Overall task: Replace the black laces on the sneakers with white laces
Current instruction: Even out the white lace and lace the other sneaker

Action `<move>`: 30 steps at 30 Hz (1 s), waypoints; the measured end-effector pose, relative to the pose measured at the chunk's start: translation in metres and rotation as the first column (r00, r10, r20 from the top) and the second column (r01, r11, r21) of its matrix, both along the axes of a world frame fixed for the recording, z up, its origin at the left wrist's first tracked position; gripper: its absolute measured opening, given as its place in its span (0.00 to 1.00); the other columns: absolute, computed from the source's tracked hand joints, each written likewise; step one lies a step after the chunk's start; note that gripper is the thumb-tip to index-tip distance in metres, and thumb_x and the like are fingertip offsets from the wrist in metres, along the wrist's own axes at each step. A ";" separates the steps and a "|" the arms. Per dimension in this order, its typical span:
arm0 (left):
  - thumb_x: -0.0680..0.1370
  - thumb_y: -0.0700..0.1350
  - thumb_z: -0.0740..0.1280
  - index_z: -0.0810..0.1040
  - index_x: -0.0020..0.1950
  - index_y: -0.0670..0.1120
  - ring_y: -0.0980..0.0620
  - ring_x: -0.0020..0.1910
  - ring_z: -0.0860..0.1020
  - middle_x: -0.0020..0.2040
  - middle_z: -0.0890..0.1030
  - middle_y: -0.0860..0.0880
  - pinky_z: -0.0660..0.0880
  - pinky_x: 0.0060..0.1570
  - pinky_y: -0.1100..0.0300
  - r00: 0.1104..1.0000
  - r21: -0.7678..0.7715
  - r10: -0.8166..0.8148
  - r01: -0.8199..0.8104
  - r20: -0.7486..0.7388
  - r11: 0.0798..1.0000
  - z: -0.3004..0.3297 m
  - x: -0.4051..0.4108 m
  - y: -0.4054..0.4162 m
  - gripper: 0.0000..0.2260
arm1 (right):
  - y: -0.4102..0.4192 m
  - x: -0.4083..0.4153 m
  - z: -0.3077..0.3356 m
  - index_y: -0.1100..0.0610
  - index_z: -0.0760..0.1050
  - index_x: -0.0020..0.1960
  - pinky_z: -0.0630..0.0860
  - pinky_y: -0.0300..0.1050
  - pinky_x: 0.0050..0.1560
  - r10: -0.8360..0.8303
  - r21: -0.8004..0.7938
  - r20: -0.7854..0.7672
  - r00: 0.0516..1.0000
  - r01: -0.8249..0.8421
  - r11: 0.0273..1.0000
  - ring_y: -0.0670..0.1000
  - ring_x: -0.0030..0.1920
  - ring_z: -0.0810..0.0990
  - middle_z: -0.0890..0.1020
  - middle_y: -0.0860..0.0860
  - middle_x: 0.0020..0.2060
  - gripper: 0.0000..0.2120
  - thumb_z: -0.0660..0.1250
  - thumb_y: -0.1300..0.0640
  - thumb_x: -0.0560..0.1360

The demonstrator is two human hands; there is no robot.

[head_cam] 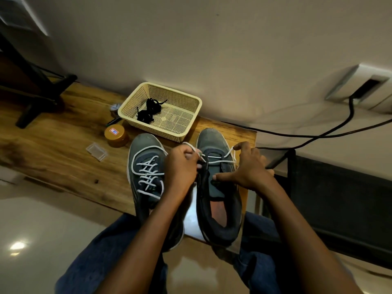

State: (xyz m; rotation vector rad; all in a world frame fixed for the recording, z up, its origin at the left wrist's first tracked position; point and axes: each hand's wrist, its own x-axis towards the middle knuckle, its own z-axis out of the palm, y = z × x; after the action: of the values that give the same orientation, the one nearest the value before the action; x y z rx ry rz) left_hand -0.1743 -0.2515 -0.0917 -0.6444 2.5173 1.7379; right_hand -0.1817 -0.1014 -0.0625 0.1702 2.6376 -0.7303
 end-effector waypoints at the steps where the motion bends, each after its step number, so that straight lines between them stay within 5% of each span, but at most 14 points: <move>1: 0.79 0.43 0.65 0.79 0.44 0.44 0.55 0.35 0.81 0.39 0.82 0.49 0.79 0.36 0.56 0.998 0.019 0.051 -0.050 -0.025 0.999 0.003 -0.001 -0.002 0.06 | 0.000 0.000 0.000 0.51 0.59 0.70 0.63 0.51 0.64 -0.001 0.000 0.004 1.000 0.001 1.000 0.57 0.69 0.61 0.63 0.55 0.68 0.44 0.78 0.43 0.62; 4: 0.79 0.45 0.66 0.78 0.45 0.45 0.56 0.34 0.81 0.38 0.81 0.50 0.77 0.30 0.65 0.994 -0.001 0.096 -0.097 -0.048 0.995 0.003 -0.004 -0.010 0.05 | 0.000 0.000 0.001 0.51 0.58 0.70 0.62 0.52 0.64 -0.008 -0.002 0.020 1.000 0.008 1.000 0.57 0.69 0.60 0.63 0.54 0.68 0.44 0.78 0.43 0.63; 8: 0.75 0.44 0.71 0.79 0.38 0.48 0.55 0.34 0.81 0.33 0.81 0.53 0.77 0.38 0.60 0.997 -0.061 -0.047 0.050 0.058 0.997 -0.001 0.002 -0.003 0.06 | -0.002 0.000 0.001 0.51 0.58 0.71 0.63 0.51 0.63 -0.001 0.000 0.012 1.000 0.001 1.000 0.57 0.69 0.61 0.63 0.55 0.68 0.45 0.79 0.44 0.62; 12: 0.76 0.41 0.69 0.79 0.43 0.47 0.52 0.37 0.82 0.38 0.82 0.50 0.78 0.41 0.57 0.995 -0.059 0.084 -0.087 -0.044 0.995 0.005 -0.003 -0.009 0.03 | -0.001 0.001 0.002 0.51 0.58 0.71 0.63 0.51 0.63 -0.003 -0.008 0.011 1.000 0.003 1.000 0.57 0.69 0.61 0.63 0.55 0.68 0.45 0.79 0.44 0.62; 18: 0.74 0.41 0.72 0.77 0.39 0.50 0.53 0.39 0.81 0.37 0.81 0.52 0.76 0.39 0.60 1.000 -0.048 -0.013 0.014 0.010 0.999 0.003 0.001 -0.005 0.07 | -0.003 0.001 0.002 0.51 0.59 0.70 0.63 0.51 0.63 -0.001 -0.005 0.017 1.000 0.001 1.000 0.57 0.69 0.61 0.64 0.54 0.68 0.44 0.79 0.44 0.62; 23: 0.75 0.35 0.69 0.75 0.41 0.49 0.57 0.34 0.81 0.37 0.81 0.51 0.77 0.34 0.64 0.994 0.005 0.073 -0.073 -0.085 0.997 0.010 -0.002 -0.014 0.09 | -0.002 0.001 0.004 0.51 0.58 0.70 0.63 0.53 0.64 -0.010 0.002 0.026 1.000 0.010 1.000 0.57 0.69 0.61 0.63 0.54 0.68 0.44 0.78 0.43 0.62; 27: 0.75 0.38 0.69 0.76 0.46 0.50 0.55 0.38 0.79 0.38 0.79 0.54 0.70 0.31 0.66 0.996 -0.150 0.053 -0.064 -0.074 0.987 0.012 -0.002 -0.027 0.07 | -0.002 0.001 0.003 0.50 0.58 0.69 0.63 0.58 0.65 -0.011 0.020 0.030 0.999 0.010 1.000 0.57 0.69 0.61 0.63 0.54 0.67 0.45 0.79 0.41 0.61; 30: 0.77 0.41 0.67 0.77 0.51 0.51 0.53 0.42 0.79 0.43 0.80 0.53 0.74 0.40 0.58 0.999 -0.337 0.013 -0.028 -0.048 0.941 0.020 0.001 -0.031 0.06 | -0.002 0.001 0.002 0.50 0.58 0.69 0.62 0.61 0.65 -0.021 0.022 0.045 0.999 0.020 1.000 0.57 0.70 0.61 0.63 0.54 0.68 0.45 0.78 0.40 0.61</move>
State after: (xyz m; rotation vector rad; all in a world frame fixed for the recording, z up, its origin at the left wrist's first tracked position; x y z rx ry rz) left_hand -0.1731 -0.2830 -0.0713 -0.6502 2.8796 1.3469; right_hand -0.1809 -0.1036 -0.0602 0.2179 2.6054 -0.6975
